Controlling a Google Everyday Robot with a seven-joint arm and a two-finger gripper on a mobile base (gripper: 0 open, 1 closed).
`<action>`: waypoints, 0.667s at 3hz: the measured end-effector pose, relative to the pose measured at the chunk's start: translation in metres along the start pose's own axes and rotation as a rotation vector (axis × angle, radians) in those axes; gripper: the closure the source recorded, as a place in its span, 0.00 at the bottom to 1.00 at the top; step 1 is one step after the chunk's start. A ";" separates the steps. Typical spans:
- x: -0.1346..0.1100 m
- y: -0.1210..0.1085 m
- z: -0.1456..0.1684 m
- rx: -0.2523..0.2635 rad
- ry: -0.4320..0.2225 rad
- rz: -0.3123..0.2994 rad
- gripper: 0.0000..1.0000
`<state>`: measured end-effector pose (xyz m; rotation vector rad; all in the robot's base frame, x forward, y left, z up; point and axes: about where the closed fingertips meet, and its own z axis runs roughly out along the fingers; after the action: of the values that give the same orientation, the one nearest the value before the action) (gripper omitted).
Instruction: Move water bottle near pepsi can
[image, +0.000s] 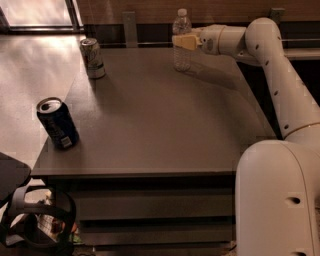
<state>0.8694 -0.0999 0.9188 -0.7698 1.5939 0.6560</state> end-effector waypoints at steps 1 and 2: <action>0.001 0.002 0.004 -0.006 0.001 0.002 0.99; 0.002 0.003 0.006 -0.008 0.002 0.002 1.00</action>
Offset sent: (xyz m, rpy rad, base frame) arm 0.0004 0.0028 -0.0012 0.0004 0.0016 0.0034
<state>0.8703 -0.0939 0.9163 -0.7747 1.5946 0.6636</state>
